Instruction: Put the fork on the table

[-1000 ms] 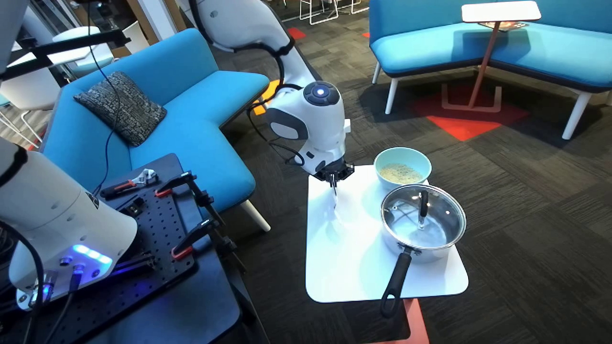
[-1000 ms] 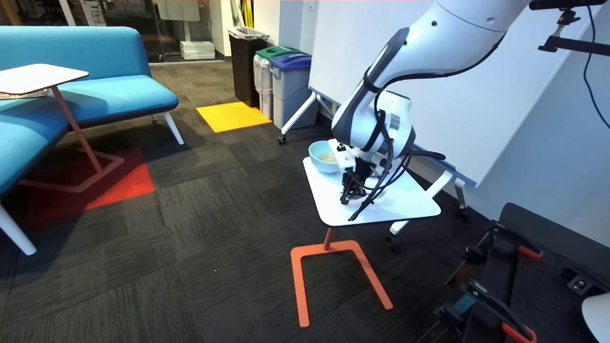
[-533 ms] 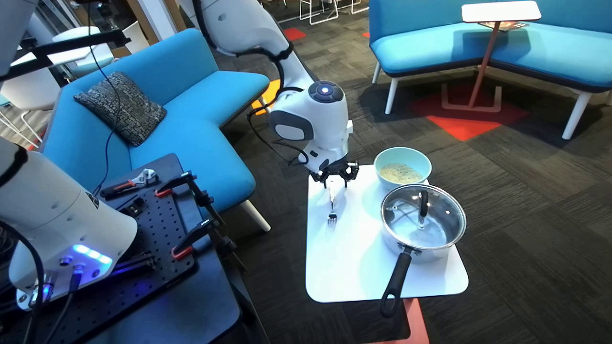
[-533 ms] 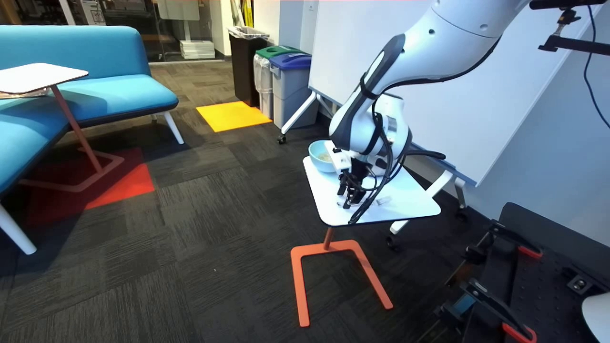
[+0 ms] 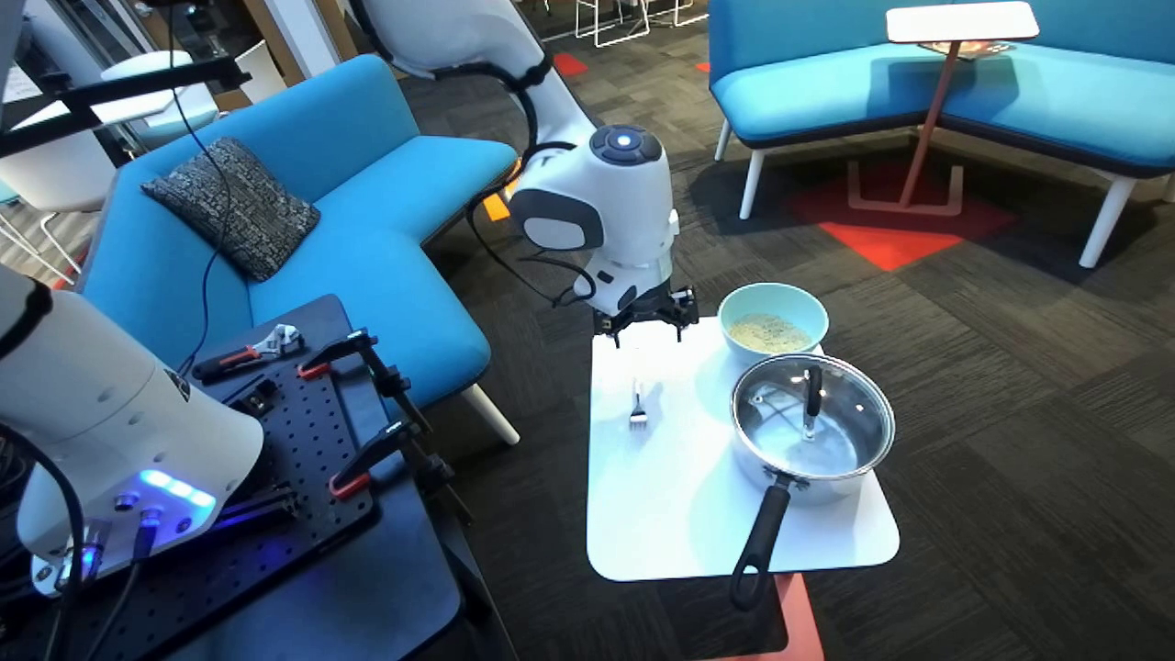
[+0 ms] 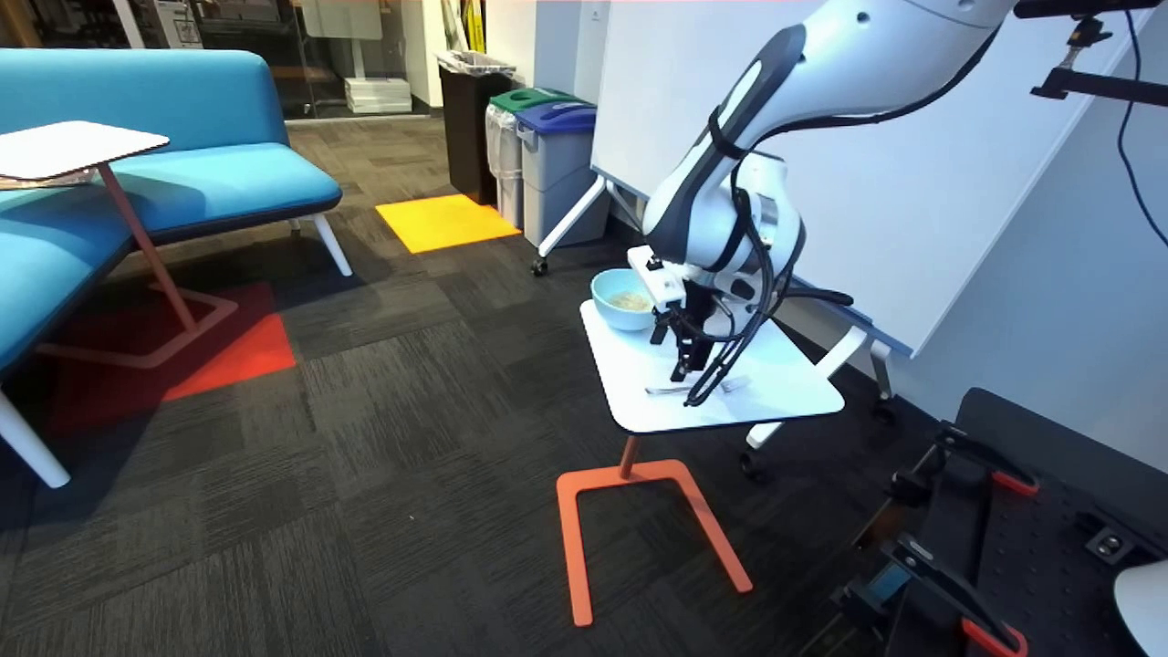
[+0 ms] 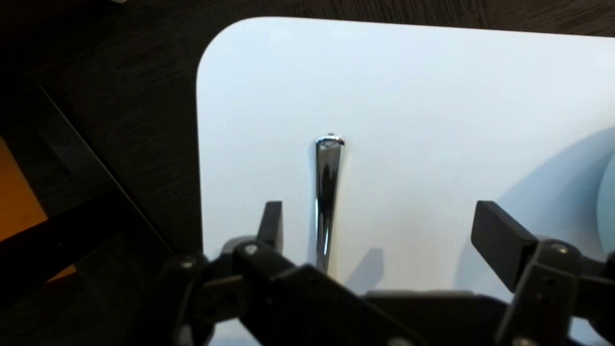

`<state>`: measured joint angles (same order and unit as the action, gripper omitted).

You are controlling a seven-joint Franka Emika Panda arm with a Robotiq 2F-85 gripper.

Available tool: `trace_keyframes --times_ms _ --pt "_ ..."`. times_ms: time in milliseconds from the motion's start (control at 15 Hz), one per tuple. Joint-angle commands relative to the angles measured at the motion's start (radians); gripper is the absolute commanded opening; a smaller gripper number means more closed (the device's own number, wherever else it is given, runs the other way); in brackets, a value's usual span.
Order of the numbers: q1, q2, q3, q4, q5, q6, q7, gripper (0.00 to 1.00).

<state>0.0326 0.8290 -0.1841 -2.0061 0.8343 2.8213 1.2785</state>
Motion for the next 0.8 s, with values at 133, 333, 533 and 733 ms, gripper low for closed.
trace_keyframes --times_ms 133,333,533,733 --pt "-0.015 -0.279 -0.03 -0.235 -0.109 -0.018 -0.035 1.0" --pt "-0.038 -0.384 -0.029 -0.305 -0.163 -0.019 -0.053 1.0" --pt "-0.055 -0.35 -0.014 -0.27 -0.195 0.001 -0.02 1.0" --pt "-0.063 -0.364 -0.011 -0.279 -0.204 0.0 -0.02 1.0"
